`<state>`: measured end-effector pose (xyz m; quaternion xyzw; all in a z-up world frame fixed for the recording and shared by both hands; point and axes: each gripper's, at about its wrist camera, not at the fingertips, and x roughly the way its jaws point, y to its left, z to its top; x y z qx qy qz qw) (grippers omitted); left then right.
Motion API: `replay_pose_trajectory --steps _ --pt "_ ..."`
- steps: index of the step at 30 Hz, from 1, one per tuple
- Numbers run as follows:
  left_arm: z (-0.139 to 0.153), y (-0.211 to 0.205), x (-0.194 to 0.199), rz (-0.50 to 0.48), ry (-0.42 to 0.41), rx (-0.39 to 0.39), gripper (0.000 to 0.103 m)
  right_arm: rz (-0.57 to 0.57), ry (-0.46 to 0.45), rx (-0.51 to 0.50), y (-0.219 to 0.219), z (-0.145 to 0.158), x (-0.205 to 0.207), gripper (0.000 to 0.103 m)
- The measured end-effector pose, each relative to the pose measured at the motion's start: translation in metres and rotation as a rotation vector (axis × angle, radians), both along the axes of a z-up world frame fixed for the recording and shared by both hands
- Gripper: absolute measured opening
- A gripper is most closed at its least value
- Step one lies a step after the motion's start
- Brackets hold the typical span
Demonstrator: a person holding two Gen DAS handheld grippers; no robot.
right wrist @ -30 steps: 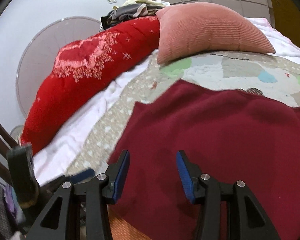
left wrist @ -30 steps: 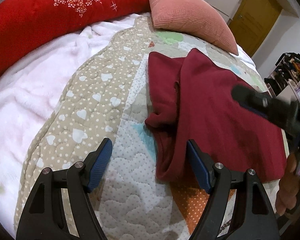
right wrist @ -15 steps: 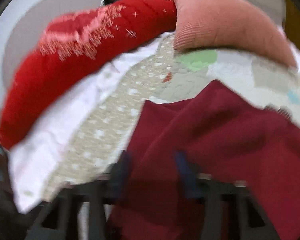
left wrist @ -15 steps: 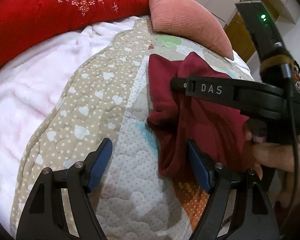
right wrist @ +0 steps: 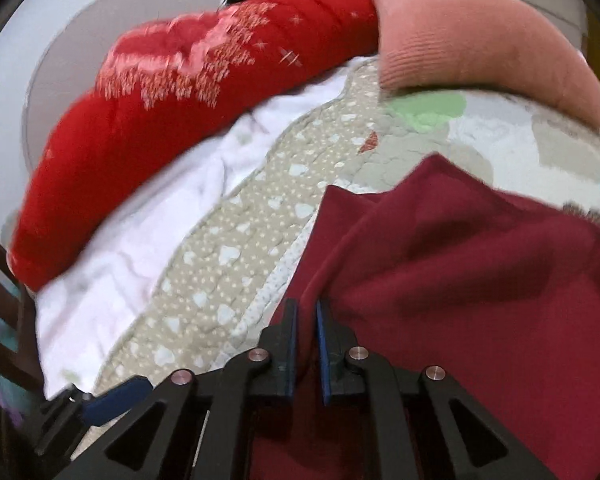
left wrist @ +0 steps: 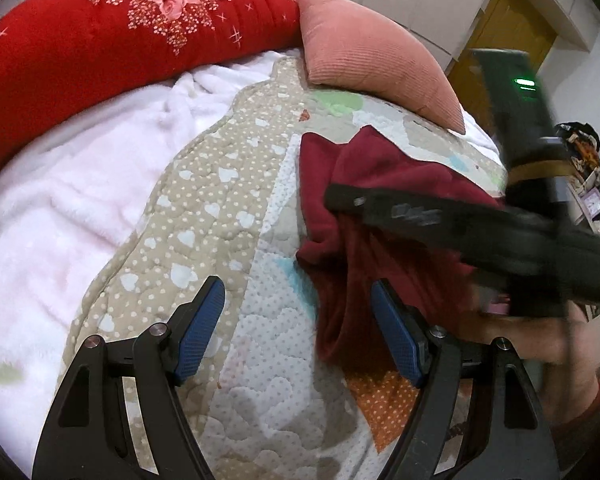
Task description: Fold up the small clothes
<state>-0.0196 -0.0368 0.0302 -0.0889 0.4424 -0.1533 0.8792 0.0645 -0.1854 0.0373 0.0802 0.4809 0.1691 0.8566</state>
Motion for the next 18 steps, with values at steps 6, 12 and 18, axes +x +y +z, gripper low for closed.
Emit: replay_pose_trajectory --steps 6,12,18 --pt "0.009 -0.009 0.002 -0.006 -0.037 -0.021 0.076 -0.047 -0.100 0.018 -0.051 0.041 -0.042 0.042" --pt "-0.005 -0.030 0.019 -0.017 -0.011 0.031 0.076 -0.362 -0.132 -0.084 -0.168 0.045 -0.066 0.042" --pt "-0.029 -0.028 0.031 0.002 0.033 0.013 0.079 -0.701 -0.048 -0.158 -0.285 0.013 -0.069 0.042"
